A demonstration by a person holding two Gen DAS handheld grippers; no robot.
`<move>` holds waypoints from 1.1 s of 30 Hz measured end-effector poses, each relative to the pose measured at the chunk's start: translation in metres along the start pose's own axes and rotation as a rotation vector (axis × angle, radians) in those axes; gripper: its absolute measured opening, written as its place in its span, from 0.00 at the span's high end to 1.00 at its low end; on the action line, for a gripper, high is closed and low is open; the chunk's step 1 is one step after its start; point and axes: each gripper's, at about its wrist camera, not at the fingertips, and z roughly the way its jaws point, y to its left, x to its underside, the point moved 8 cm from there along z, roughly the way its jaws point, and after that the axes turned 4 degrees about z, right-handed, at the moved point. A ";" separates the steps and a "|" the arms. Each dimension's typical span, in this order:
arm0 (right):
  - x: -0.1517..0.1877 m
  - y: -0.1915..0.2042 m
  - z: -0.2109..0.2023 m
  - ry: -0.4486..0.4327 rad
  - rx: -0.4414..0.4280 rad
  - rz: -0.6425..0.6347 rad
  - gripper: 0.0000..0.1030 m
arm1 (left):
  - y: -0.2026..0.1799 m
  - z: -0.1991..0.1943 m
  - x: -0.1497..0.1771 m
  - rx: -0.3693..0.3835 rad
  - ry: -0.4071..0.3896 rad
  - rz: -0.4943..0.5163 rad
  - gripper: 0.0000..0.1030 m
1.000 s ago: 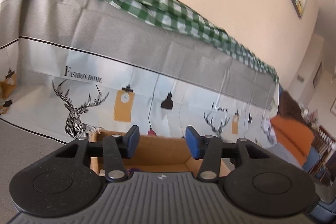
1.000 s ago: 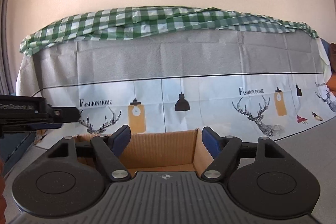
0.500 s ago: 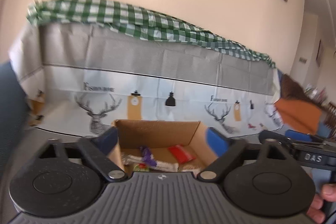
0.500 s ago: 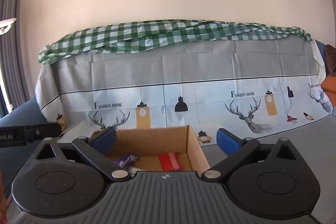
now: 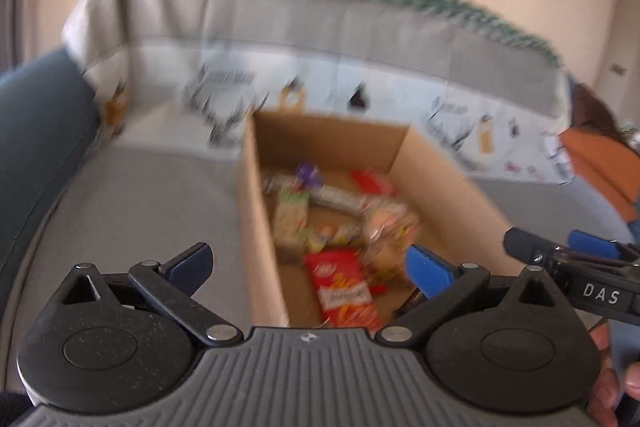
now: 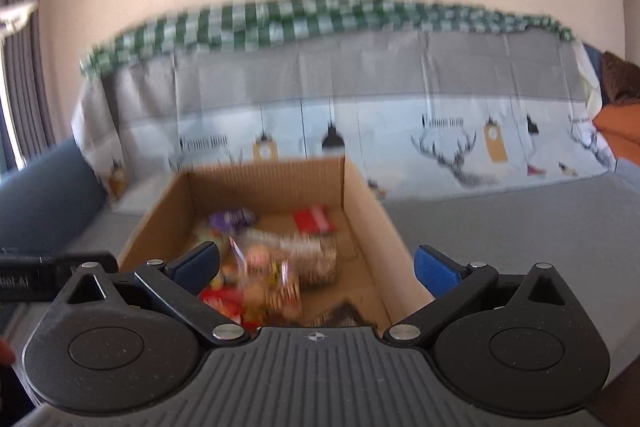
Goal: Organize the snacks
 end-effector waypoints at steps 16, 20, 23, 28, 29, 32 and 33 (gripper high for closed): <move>0.006 0.014 0.018 0.050 0.040 -0.078 0.01 | 0.000 0.018 0.003 -0.013 0.081 -0.020 0.00; 0.006 0.015 0.017 0.049 0.038 -0.076 0.01 | 0.000 0.019 0.003 -0.011 0.082 -0.016 0.00; 0.006 0.015 0.018 0.048 0.037 -0.077 0.01 | 0.000 0.019 0.003 -0.008 0.081 -0.019 0.00; 0.006 0.015 0.019 0.051 0.040 -0.077 0.01 | 0.000 0.020 0.003 -0.006 0.083 -0.025 0.00; 0.006 0.016 0.019 0.051 0.040 -0.078 0.01 | -0.001 0.019 0.003 -0.006 0.080 -0.024 0.00; 0.006 0.016 0.020 0.053 0.043 -0.081 0.01 | -0.001 0.019 0.004 -0.005 0.081 -0.023 0.00; 0.006 0.016 0.020 0.054 0.043 -0.082 0.01 | -0.001 0.020 0.004 -0.004 0.082 -0.024 0.00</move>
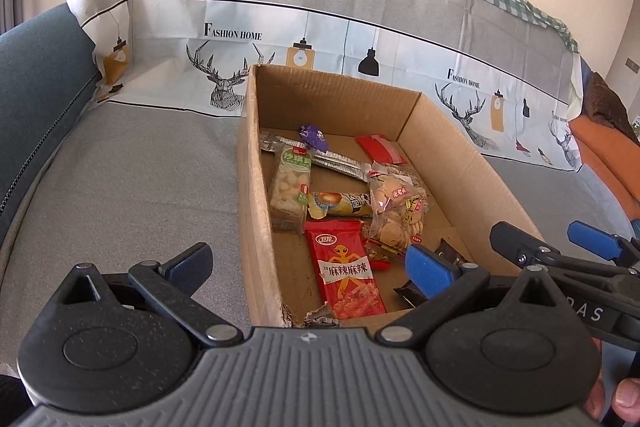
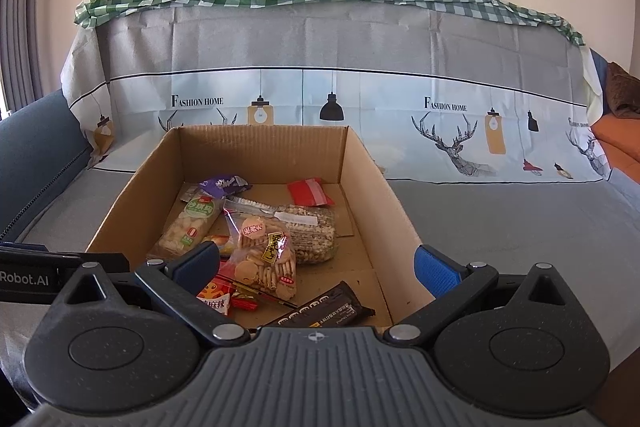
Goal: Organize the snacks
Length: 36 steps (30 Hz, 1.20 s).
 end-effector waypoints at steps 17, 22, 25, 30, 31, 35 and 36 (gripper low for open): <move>0.000 0.000 0.000 0.001 0.001 -0.002 0.01 | -0.004 -0.001 0.000 0.013 -0.010 0.013 0.00; 0.000 -0.002 0.000 -0.001 0.006 -0.004 0.01 | -0.003 -0.002 0.000 0.016 -0.012 0.014 0.00; -0.001 -0.003 0.000 -0.006 0.005 -0.004 0.01 | -0.003 -0.003 0.000 0.021 -0.017 0.020 0.00; 0.000 0.000 -0.001 -0.011 0.007 -0.004 0.01 | -0.003 0.000 -0.001 0.031 -0.014 0.024 0.00; 0.000 0.000 -0.001 -0.011 0.007 -0.004 0.01 | -0.003 0.000 -0.002 0.034 -0.013 0.023 0.00; -0.002 -0.001 0.001 -0.012 0.007 -0.003 0.01 | -0.003 0.005 -0.003 0.045 -0.003 0.014 0.00; -0.003 0.000 0.002 -0.012 0.007 -0.001 0.01 | -0.003 0.006 -0.003 0.047 -0.002 0.013 0.00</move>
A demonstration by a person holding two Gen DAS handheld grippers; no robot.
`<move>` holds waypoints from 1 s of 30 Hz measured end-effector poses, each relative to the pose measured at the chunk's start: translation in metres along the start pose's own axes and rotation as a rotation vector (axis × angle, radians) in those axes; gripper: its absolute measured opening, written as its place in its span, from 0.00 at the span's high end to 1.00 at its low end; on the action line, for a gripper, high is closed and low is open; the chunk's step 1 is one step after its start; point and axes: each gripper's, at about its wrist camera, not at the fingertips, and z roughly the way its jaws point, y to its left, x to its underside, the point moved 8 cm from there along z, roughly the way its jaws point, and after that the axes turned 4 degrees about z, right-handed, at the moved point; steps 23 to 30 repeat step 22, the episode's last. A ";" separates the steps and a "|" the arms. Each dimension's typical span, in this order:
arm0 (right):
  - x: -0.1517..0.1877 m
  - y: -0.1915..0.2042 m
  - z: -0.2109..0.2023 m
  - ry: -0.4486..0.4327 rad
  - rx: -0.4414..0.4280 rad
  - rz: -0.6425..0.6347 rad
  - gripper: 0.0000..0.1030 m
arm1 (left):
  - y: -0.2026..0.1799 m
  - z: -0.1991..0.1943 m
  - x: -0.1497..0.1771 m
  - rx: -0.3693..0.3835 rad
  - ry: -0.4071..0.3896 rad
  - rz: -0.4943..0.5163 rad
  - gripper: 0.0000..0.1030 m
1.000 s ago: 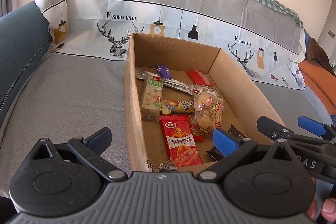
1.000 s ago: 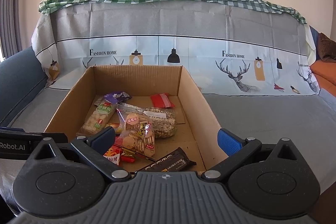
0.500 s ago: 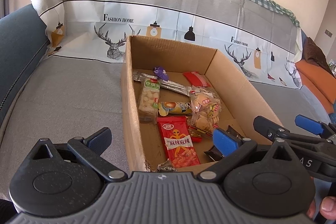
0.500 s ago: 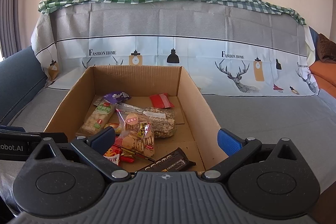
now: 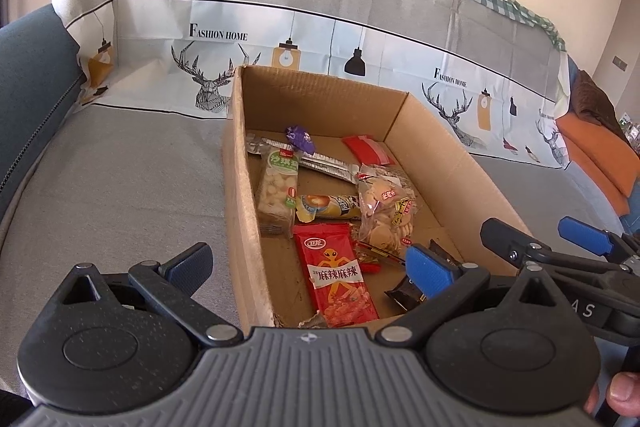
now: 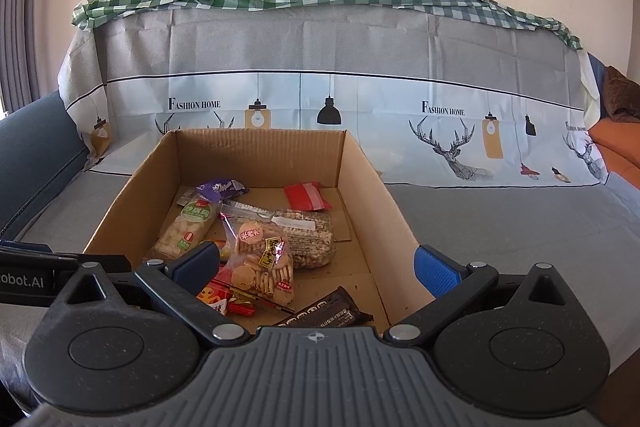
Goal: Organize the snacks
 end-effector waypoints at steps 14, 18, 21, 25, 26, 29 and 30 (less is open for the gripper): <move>-0.003 -0.005 0.009 -0.011 -0.002 0.013 0.01 | -0.002 0.016 -0.003 0.029 0.022 0.004 0.00; -0.003 -0.005 0.012 -0.010 -0.003 0.000 0.01 | 0.002 0.020 -0.004 0.017 0.027 0.004 0.00; -0.005 -0.005 0.013 -0.016 -0.007 -0.018 0.01 | 0.004 0.023 -0.004 0.026 0.038 -0.003 0.00; -0.005 -0.007 0.013 -0.021 -0.009 -0.020 0.01 | 0.005 0.023 -0.005 0.027 0.041 -0.005 0.00; -0.005 -0.007 0.013 -0.021 -0.009 -0.020 0.01 | 0.005 0.023 -0.005 0.027 0.041 -0.005 0.00; -0.005 -0.007 0.013 -0.021 -0.009 -0.020 0.01 | 0.005 0.023 -0.005 0.027 0.041 -0.005 0.00; -0.005 -0.007 0.013 -0.021 -0.009 -0.020 0.01 | 0.005 0.023 -0.005 0.027 0.041 -0.005 0.00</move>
